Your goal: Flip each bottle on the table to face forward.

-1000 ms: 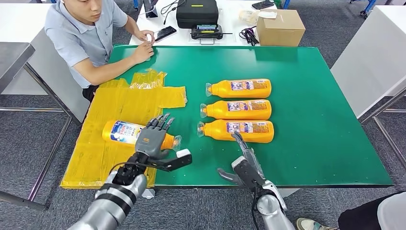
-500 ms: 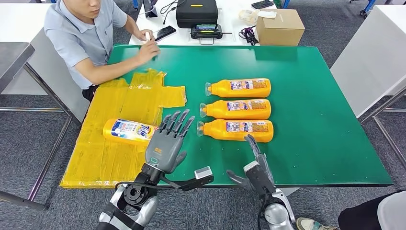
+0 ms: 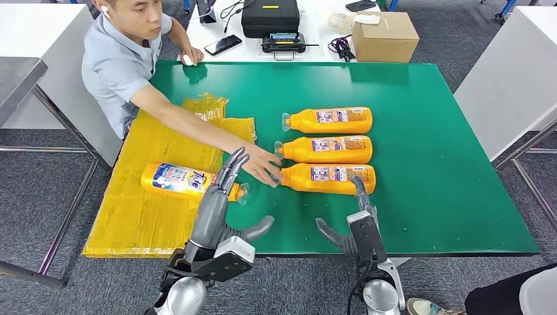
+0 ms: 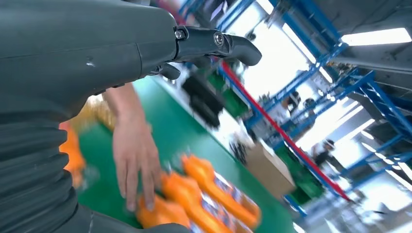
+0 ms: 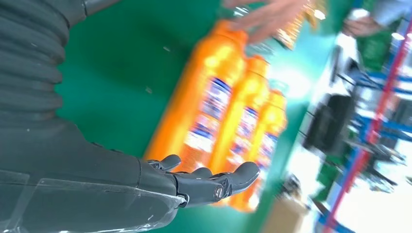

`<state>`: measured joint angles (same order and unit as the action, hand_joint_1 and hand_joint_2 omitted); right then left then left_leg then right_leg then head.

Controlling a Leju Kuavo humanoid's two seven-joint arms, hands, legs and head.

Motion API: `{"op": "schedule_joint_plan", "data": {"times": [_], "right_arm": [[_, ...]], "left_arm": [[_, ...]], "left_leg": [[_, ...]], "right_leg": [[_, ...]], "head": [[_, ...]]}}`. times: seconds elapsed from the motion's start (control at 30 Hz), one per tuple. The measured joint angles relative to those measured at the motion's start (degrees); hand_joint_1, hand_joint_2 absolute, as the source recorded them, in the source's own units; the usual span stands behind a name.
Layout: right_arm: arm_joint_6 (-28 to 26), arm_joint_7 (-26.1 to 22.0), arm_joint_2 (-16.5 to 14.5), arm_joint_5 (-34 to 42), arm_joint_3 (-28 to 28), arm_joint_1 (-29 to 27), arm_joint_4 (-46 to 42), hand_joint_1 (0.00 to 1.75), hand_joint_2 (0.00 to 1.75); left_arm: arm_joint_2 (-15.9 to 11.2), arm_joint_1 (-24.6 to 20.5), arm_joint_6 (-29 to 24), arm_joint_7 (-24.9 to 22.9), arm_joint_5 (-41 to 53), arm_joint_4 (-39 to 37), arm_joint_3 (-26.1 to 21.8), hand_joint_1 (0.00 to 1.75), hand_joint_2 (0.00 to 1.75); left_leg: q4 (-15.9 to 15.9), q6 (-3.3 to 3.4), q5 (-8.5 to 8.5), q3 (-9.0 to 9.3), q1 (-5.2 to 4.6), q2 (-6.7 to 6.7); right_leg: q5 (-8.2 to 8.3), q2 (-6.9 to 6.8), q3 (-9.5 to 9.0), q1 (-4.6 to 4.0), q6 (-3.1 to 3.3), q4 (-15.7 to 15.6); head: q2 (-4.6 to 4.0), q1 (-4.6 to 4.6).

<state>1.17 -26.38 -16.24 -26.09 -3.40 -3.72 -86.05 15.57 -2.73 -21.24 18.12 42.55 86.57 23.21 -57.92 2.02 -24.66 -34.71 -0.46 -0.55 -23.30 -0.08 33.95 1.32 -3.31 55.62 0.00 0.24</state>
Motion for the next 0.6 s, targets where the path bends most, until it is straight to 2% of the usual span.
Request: {"op": "schedule_joint_plan", "data": {"times": [0.23, 0.6], "right_arm": [[-1.0, -0.9, -1.8, -0.9, -0.6, -1.0, -4.1, 0.00, 1.75], [-1.0, -1.1, -2.3, -1.0, -1.3, -1.3, -4.9, 0.00, 1.75]], "left_arm": [[1.2, 1.0, 0.9, 1.0, -2.4, 0.0, -1.3, 0.00, 1.75], [1.4, 1.3, 0.9, 1.0, -2.5, 0.0, -2.3, 0.00, 1.75]], "left_leg": [[0.0, 0.01, 0.02, 0.04, -0.02, 0.01], [0.0, 0.01, 0.01, 0.05, -0.01, 0.01]], "right_leg": [[0.03, 0.00, -0.05, 0.02, -0.02, 0.0], [0.02, 0.00, -0.05, 0.00, -0.01, 0.0]], "head": [[0.00, 0.00], [0.00, 0.00]]}}
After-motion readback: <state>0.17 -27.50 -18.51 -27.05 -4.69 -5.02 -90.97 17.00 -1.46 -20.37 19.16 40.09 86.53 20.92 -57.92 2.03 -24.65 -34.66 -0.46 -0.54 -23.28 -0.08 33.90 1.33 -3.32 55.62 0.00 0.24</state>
